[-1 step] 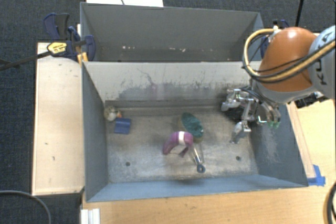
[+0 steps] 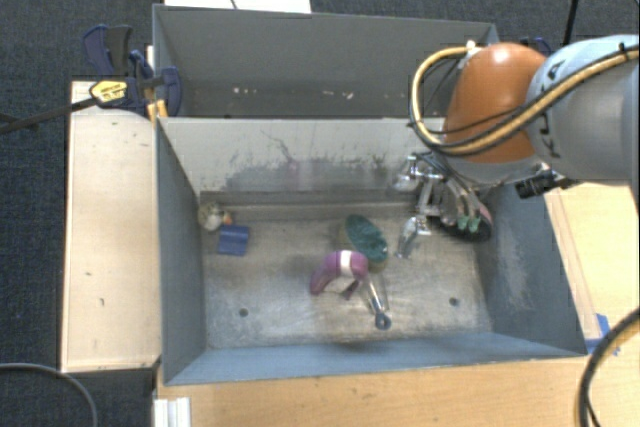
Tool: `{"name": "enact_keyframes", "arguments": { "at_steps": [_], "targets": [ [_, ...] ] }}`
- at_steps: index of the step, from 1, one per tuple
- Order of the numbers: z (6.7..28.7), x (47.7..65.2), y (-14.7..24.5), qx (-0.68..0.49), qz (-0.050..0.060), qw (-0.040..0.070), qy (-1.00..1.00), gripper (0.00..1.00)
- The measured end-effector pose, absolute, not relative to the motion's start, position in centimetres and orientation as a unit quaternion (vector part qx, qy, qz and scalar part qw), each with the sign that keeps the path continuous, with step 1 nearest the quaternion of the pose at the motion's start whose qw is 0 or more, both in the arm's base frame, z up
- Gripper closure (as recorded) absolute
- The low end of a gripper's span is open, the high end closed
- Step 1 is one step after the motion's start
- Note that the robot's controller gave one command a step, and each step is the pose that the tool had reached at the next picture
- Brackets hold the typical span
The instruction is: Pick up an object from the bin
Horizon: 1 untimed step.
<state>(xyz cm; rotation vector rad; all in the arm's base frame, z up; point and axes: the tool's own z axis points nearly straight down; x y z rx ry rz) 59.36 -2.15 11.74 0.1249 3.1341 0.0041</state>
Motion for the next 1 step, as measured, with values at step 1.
{"name": "enact_keyframes", "arguments": {
  "at_steps": [1],
  "targets": [
    [7.31, 57.86, 2.5, -0.009, -0.001, 0.005, 1.0, 0.0]
  ]
}}
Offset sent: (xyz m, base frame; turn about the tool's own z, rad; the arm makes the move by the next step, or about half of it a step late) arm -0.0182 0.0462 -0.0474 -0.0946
